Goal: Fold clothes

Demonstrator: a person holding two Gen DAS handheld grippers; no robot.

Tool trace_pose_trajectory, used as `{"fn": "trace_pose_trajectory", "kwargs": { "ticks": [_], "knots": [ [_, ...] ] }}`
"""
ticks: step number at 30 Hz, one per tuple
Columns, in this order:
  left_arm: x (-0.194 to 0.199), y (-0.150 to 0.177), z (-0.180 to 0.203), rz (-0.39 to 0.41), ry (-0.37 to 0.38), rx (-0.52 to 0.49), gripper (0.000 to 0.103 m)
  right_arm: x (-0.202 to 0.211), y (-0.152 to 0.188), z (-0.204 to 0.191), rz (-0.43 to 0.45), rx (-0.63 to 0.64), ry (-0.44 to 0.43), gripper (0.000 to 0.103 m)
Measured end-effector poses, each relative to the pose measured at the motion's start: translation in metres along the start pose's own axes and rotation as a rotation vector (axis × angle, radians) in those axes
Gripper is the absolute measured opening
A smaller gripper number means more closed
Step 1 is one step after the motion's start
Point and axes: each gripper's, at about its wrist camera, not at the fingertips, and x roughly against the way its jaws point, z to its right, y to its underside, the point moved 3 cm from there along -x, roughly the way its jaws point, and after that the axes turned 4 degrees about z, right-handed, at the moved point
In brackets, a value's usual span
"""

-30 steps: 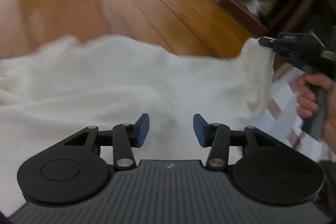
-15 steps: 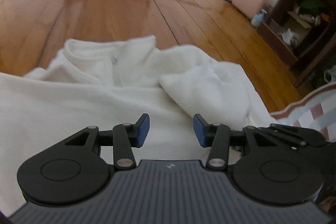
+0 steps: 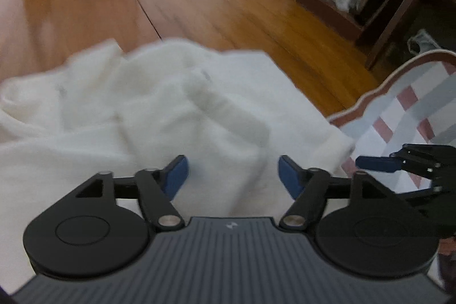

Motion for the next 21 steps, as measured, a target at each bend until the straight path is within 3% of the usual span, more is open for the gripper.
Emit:
{"fn": "trace_pose_trajectory", "kwargs": {
  "ticks": [2,4,5,7,9,12,14,17,19,21],
  "knots": [
    [-0.015,-0.003,0.008,-0.024,-0.102,-0.061,0.078,-0.007,0.005,0.009,-0.016,0.008,0.125,0.048],
    [-0.023,-0.004,0.013,-0.01,-0.159,-0.12,0.076,-0.01,0.002,0.013,-0.003,-0.039,0.092,0.048],
    [-0.024,-0.004,0.014,0.005,-0.133,-0.129,0.068,-0.012,0.0,0.015,0.0,-0.069,0.065,0.05],
    [-0.02,-0.005,0.011,0.027,-0.078,-0.115,0.03,-0.018,-0.001,0.013,-0.003,-0.11,0.049,0.052],
    [-0.009,-0.007,0.004,0.061,-0.091,-0.094,0.012,-0.027,0.0,0.007,-0.025,-0.124,0.088,0.052],
    [0.029,-0.011,-0.011,0.177,-0.117,-0.008,0.011,-0.037,-0.001,0.013,-0.025,-0.213,0.084,0.052],
    [0.067,-0.011,-0.025,0.3,-0.143,0.067,0.01,-0.042,0.003,0.018,-0.013,-0.252,0.083,0.05],
    [0.132,0.012,-0.05,0.542,-0.209,0.229,0.014,-0.045,0.008,0.017,0.014,-0.218,0.04,0.022],
    [0.15,0.031,-0.064,0.568,-0.219,0.314,0.016,-0.047,0.007,0.011,0.013,-0.161,0.047,0.02],
    [0.143,0.046,-0.076,0.434,-0.192,0.366,0.016,-0.048,0.007,0.005,0.01,-0.113,0.059,0.02]
  ]
}}
